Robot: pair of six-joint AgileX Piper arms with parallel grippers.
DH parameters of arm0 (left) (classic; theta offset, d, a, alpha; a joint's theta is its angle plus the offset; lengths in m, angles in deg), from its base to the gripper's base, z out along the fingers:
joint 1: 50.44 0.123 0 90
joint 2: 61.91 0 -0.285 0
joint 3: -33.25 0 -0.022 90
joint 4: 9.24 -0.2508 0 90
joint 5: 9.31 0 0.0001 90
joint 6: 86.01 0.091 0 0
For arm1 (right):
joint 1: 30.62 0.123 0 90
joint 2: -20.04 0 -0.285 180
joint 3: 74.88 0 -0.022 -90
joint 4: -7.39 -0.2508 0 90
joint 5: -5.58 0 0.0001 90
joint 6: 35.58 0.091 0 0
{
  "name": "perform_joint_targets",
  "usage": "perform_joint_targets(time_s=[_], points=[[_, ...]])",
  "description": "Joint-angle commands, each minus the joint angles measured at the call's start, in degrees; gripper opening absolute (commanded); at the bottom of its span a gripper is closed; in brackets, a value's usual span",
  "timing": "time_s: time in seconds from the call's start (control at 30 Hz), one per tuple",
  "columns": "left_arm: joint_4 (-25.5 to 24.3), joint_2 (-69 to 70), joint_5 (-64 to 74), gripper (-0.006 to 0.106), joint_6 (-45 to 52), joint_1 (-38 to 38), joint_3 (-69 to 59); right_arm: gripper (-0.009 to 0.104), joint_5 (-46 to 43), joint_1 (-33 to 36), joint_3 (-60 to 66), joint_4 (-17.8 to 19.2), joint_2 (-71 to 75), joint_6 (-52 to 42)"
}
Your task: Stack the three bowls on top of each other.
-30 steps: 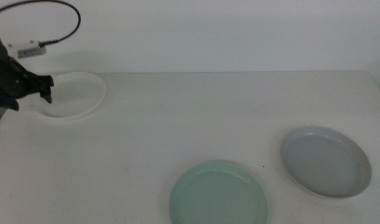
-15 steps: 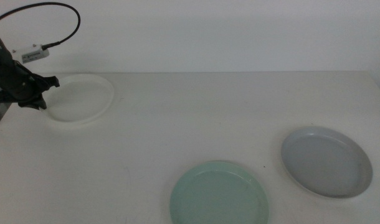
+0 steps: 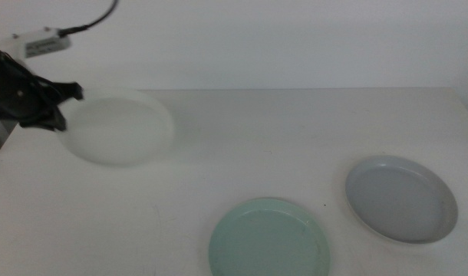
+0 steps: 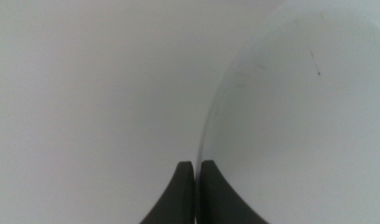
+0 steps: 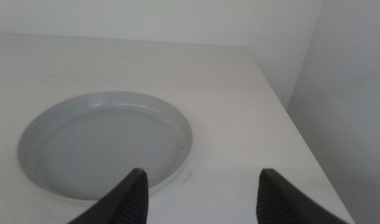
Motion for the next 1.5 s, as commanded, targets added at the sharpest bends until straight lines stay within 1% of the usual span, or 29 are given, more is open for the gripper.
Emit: perform_joint_targets(time_s=[0.0,0.13,0.23,0.43,0.53,0.63,0.77,1.0,1.07,1.1,1.17,1.2,1.23,1.33,1.4,1.47], points=[[1.81,8.14,-3.08,0.0,0.04,-3.37,-4.75,0.045,-4.72,-0.4,-0.37,0.95,1.51,-0.54],[3.64,15.32,-5.54,0.0,0.35,-11.59,-13.2,0.045,-4.72,-0.4,-0.37,0.95,1.51,-0.54],[4.62,17.99,-6.87,0.0,0.41,-18.11,-17.3,0.045,-4.72,-0.4,-0.37,0.95,1.51,-0.54],[6.39,17.68,-9.52,0.0,0.41,-29.96,-20.79,0.045,-4.72,-0.4,-0.37,0.95,1.51,-0.54],[6.55,16.54,-11.75,0.0,0.36,-34.04,-21.11,0.045,-4.72,-0.4,-0.37,0.95,1.51,-0.54],[7.06,14.91,-14.14,0.0,0.36,-36.84,-21.11,0.045,-4.72,-0.4,-0.37,0.95,1.51,-0.54],[8.32,11.58,-15.67,0.0,0.36,-38.74,-21.11,0.045,-4.72,-0.4,-0.37,0.95,1.51,-0.54],[9.66,6.95,-17.3,0.0,0.4,-39.65,-21.11,0.045,-4.72,-0.4,-0.37,0.95,1.51,-0.54],[9.66,6.53,-18.19,0.003,0.34,-39.65,-21.11,0.045,-4.72,-0.4,-0.37,0.95,1.51,-0.54],[9.81,6.53,-18.53,0.006,0.34,-39.65,-21.11,0.045,-4.72,-0.4,-0.37,0.95,1.51,-0.54],[9.95,6.53,-19.04,0.015,0.34,-39.65,-21.05,0.045,-4.72,-0.4,-0.37,0.95,1.51,-0.54],[10.02,6.53,-18.85,0.024,0.4,-39.65,-20.89,0.045,-4.72,-0.4,-0.37,0.95,1.51,-0.54],[9.94,6.53,-18.79,0.035,0.44,-39.65,-20.82,0.045,-4.72,-0.4,-0.37,0.95,1.51,-0.54],[9.75,7.27,-18.0,0.078,3.05,-39.55,-20.77,0.045,-4.72,-0.4,-0.37,0.95,1.51,-0.54],[9.86,9.13,-15.96,0.102,5.72,-39.18,-20.32,0.045,-4.72,-0.4,-0.37,0.95,1.51,-0.54],[10.85,12.64,-12.49,0.105,9.71,-39.06,-19.34,0.045,-4.72,-0.4,-0.37,0.95,1.51,-0.54]])
